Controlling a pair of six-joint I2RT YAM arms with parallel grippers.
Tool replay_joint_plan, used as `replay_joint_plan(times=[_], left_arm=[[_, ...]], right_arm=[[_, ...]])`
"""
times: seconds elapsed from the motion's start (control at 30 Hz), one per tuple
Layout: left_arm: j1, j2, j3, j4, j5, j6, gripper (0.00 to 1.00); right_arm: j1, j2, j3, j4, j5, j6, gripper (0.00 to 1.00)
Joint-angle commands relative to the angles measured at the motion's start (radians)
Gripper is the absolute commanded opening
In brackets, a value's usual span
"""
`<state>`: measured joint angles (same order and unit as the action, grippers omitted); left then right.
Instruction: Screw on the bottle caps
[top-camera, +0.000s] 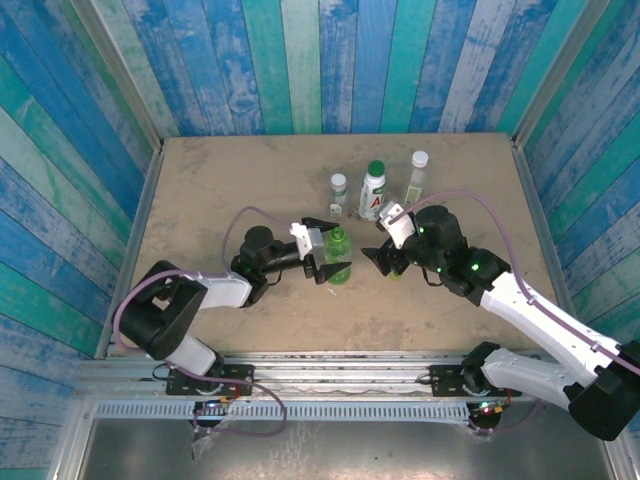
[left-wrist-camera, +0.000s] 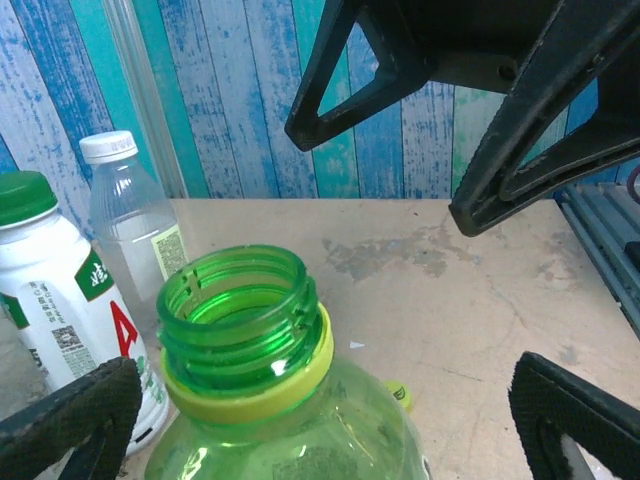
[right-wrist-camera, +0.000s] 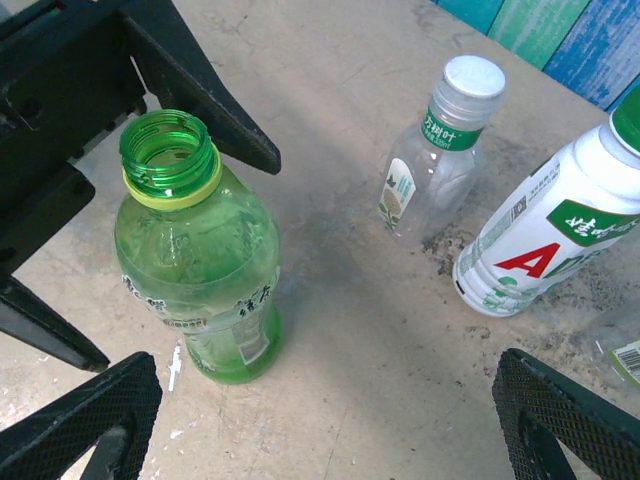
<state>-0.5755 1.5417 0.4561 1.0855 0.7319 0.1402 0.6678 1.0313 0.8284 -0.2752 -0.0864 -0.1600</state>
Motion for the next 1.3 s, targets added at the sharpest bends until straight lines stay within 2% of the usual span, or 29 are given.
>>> replay_joint_plan(times=[0.0, 0.23, 0.37, 0.63, 0.9, 0.97, 1.07, 1.2, 1.27], left_arm=[[0.005, 0.068, 0.011, 0.105, 0.038, -0.021, 0.96], [0.054, 0.170, 0.004, 0.220, 0.080, -0.088, 0.86], [0.059, 0.174, 0.018, 0.163, 0.101, -0.065, 0.82], [0.063, 0.209, 0.036, 0.176, 0.162, -0.072, 0.79], [0.063, 0.255, 0.060, 0.220, 0.187, -0.099, 0.69], [0.063, 0.263, 0.062, 0.234, 0.192, -0.108, 0.67], [0.063, 0.261, 0.065, 0.214, 0.192, -0.094, 0.58], [0.063, 0.254, 0.064, 0.195, 0.194, -0.079, 0.57], [0.063, 0.251, 0.062, 0.194, 0.193, -0.079, 0.57]], right_arm=[[-0.002, -0.023, -0.014, 0.010, -0.009, -0.001, 0.89], [-0.002, -0.033, -0.021, 0.006, -0.005, 0.000, 0.89], [-0.003, -0.034, -0.020, 0.008, 0.009, 0.001, 0.89], [-0.002, -0.036, -0.027, 0.008, 0.016, -0.001, 0.89], [-0.002, -0.062, -0.042, 0.011, 0.043, 0.020, 0.89], [-0.003, -0.075, -0.053, 0.016, 0.079, 0.047, 0.88], [-0.005, -0.086, -0.077, 0.037, 0.173, 0.129, 0.87], [-0.007, -0.067, -0.118, 0.032, 0.284, 0.311, 0.83], [-0.008, -0.041, -0.130, 0.011, 0.290, 0.386, 0.81]])
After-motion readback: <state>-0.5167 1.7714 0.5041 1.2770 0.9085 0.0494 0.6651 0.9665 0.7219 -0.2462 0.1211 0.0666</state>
